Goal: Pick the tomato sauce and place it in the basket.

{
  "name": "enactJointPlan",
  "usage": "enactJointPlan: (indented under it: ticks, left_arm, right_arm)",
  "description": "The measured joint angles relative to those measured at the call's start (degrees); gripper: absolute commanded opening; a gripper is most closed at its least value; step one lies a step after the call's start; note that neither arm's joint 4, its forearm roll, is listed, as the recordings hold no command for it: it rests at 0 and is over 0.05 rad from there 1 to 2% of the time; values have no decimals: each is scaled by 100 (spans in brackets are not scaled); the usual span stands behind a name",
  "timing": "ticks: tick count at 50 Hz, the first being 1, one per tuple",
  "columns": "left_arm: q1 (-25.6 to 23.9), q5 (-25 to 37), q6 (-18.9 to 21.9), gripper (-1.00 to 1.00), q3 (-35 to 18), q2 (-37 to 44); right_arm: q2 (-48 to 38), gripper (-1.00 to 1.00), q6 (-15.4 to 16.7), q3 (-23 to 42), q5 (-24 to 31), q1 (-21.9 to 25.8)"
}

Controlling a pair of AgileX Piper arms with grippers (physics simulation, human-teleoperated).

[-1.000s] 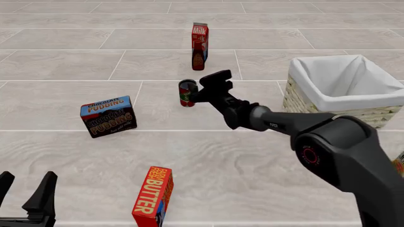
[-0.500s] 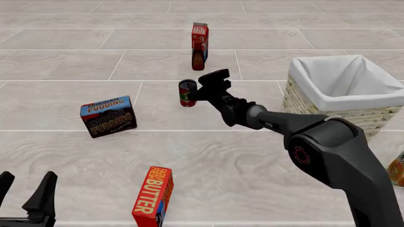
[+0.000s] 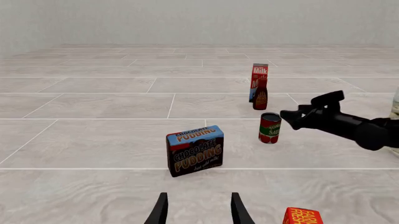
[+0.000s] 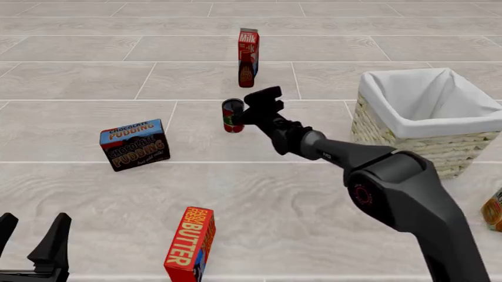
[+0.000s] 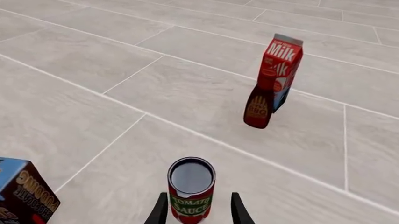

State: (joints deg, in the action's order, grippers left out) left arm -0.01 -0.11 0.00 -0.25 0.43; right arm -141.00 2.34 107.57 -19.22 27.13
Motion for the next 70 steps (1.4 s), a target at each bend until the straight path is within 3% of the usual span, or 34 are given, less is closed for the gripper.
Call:
enactJointPlan:
  ticks: [70]
  left_arm:
    - [0,0,0,100,0,0]
  right_arm:
    - [-983,100,-235,1474,807,102]
